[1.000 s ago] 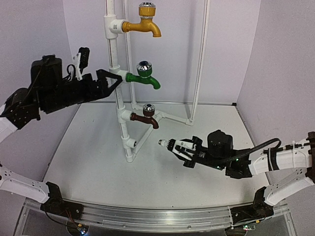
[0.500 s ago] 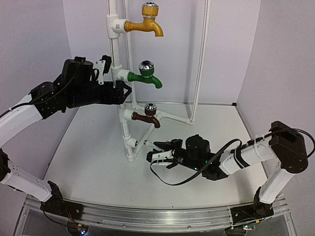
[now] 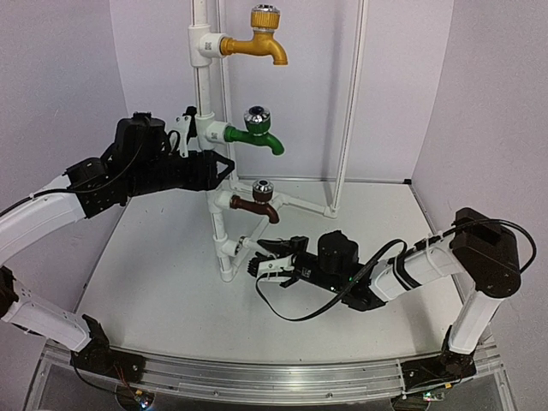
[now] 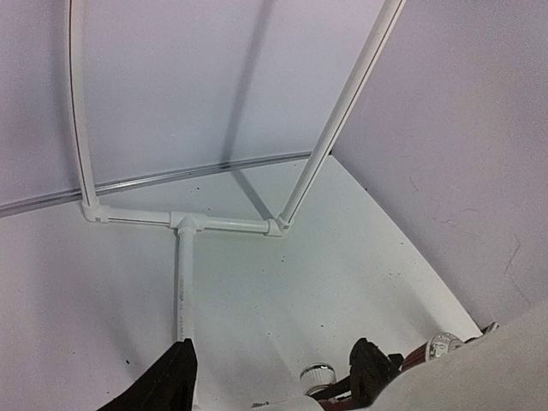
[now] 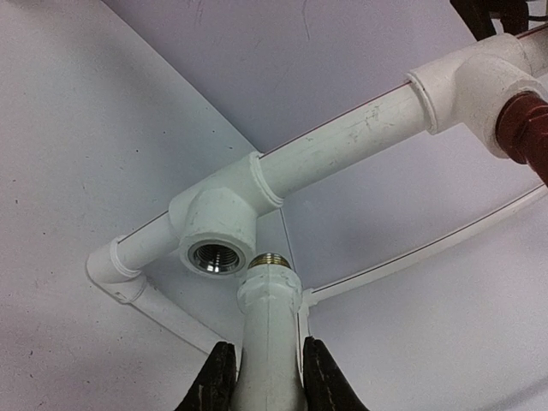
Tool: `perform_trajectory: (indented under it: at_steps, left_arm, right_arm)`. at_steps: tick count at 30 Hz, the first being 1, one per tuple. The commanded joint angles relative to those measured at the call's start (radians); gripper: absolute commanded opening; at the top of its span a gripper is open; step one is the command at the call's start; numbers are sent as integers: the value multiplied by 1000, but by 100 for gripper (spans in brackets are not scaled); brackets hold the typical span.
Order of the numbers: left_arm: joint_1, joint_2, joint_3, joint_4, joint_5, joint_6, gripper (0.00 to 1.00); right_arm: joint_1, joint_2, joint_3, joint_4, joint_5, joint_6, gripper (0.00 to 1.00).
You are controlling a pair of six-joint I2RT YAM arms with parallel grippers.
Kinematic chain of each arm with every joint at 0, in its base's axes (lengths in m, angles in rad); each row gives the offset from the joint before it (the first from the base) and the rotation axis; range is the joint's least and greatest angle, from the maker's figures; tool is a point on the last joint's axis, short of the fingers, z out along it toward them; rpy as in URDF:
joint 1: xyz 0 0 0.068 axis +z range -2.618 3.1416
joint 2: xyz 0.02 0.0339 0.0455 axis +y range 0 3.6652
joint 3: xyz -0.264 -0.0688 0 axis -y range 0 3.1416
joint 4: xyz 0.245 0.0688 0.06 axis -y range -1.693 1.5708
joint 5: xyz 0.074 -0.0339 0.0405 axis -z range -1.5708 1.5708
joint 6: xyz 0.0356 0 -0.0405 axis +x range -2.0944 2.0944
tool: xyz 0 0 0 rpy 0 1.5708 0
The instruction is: Install the water faucets
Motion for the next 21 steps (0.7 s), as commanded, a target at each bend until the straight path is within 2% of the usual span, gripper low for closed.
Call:
perform_trajectory:
  at_steps: [1,6,11,15,21]
  left_arm:
    - [12,-62,-68,114,-7,145,55]
    - [24,-94,-137,164,-19,167,31]
    - [32,-79,-139,168,-39,117,10]
    - [32,-80,-141,159,-23,101,1]
    - [32,-87,-139,138,-10,82,0]
  right_arm:
    - [-6,3,7,88,-11,26,0]
    - [-4,-33,-15,71,-19,64,0]
    - [4,-12,-3,56,-6,35,0]
    - [16,15,14,82,28,-44,0]
    - [22,50,49,83,33,-154,0]
